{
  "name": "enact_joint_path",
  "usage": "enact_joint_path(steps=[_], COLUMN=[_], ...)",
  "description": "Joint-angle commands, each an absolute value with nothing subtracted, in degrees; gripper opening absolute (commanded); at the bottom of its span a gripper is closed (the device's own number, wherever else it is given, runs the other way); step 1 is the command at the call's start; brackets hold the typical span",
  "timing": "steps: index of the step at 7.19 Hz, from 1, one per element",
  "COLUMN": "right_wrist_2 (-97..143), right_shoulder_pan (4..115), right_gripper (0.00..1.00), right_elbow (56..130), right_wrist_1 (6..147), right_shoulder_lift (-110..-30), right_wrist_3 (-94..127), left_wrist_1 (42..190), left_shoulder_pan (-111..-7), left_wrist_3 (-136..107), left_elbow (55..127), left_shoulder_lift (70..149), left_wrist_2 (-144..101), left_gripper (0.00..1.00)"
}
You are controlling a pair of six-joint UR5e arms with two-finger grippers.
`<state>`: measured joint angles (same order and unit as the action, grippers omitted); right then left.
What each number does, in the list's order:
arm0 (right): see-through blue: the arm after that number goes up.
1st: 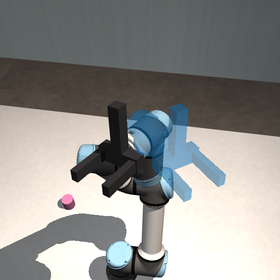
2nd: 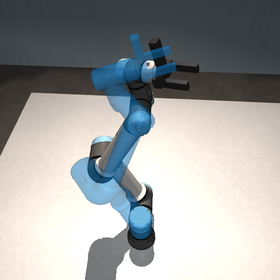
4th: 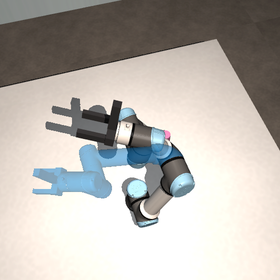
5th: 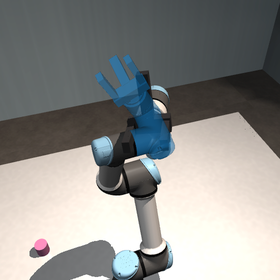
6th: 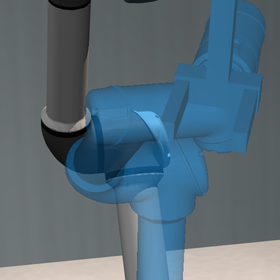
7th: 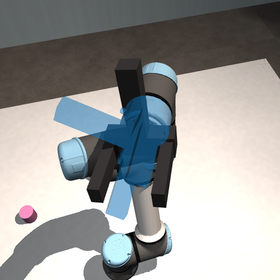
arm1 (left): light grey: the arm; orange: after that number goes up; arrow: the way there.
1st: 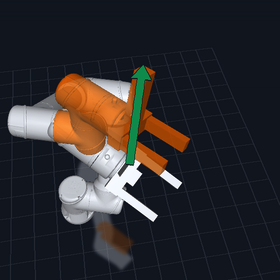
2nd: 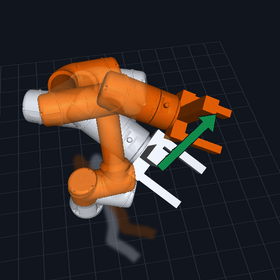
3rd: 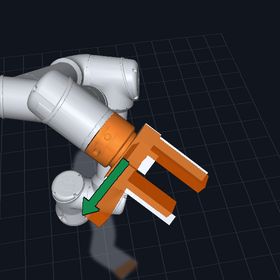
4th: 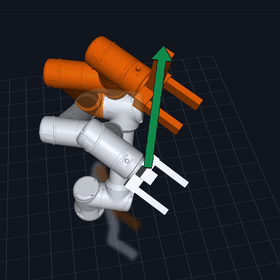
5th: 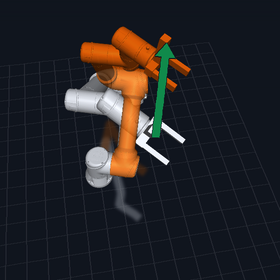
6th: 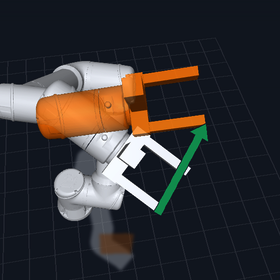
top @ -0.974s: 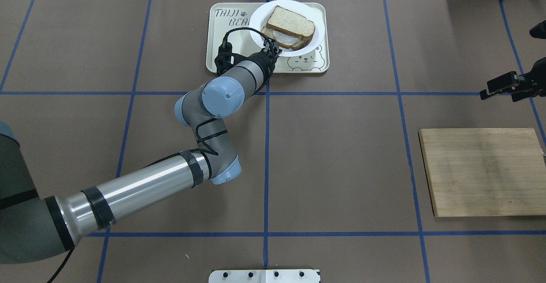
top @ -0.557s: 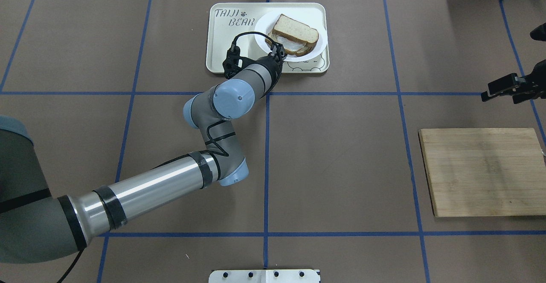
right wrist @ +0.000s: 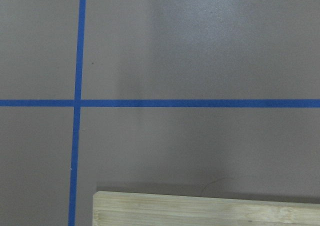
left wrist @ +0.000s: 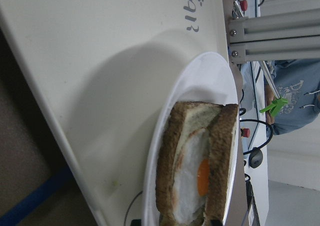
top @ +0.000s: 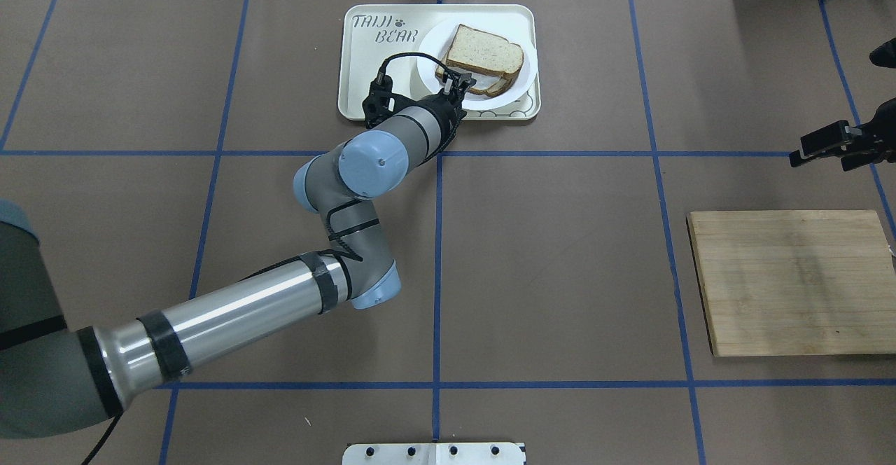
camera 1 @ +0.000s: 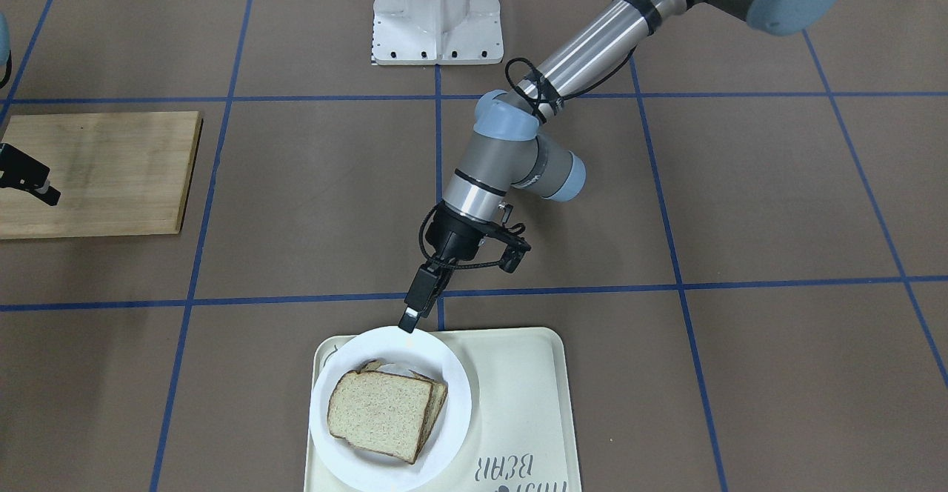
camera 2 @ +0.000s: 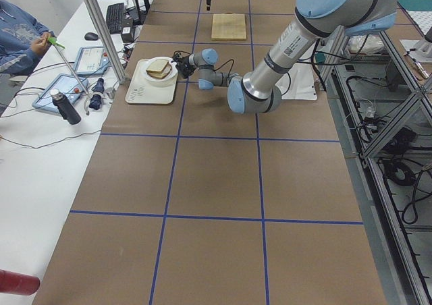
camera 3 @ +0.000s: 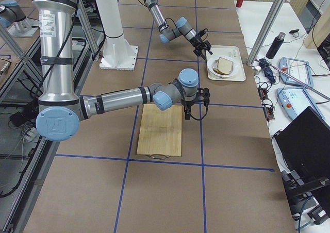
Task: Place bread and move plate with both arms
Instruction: 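Release the plate and pull the left gripper back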
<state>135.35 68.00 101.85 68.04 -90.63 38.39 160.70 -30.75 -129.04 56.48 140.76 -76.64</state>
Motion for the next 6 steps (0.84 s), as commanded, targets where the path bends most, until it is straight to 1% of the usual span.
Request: enact_joint_path(steps=[1, 2, 4, 5, 6], right_wrist_2=[135.18, 135.00, 134.47, 134.30, 133.25], right_shoulder_pan=[67.94, 67.94, 68.03, 68.38, 69.16], right_gripper=[1.00, 1.00, 1.00, 1.00, 1.00], right_elbow=[101.60, 101.17, 101.34, 101.69, 101.69], right_wrist_1=[68.12, 68.03, 68.03, 67.94, 67.94], right_shoulder_lift=[-90.44, -90.53, -90.61, -90.79, -90.70], right_wrist_3=[38.32, 38.32, 38.32, 38.23, 37.88], left_wrist_1=[159.79, 159.61, 159.79, 159.70, 158.83], left_shoulder_pan=[-33.21, -35.40, -38.31, -41.89, -46.54], left_wrist_3=[-125.43, -123.77, -103.83, -95.97, -86.58], left_elbow=[72.72, 77.82, 86.35, 87.70, 87.54], left_shoulder_lift=[128.88, 123.45, 109.66, 105.68, 102.08], left_wrist_2=[-83.11, -87.41, -90.00, -90.52, -91.66], left_gripper=[0.97, 0.97, 0.97, 0.97, 0.97])
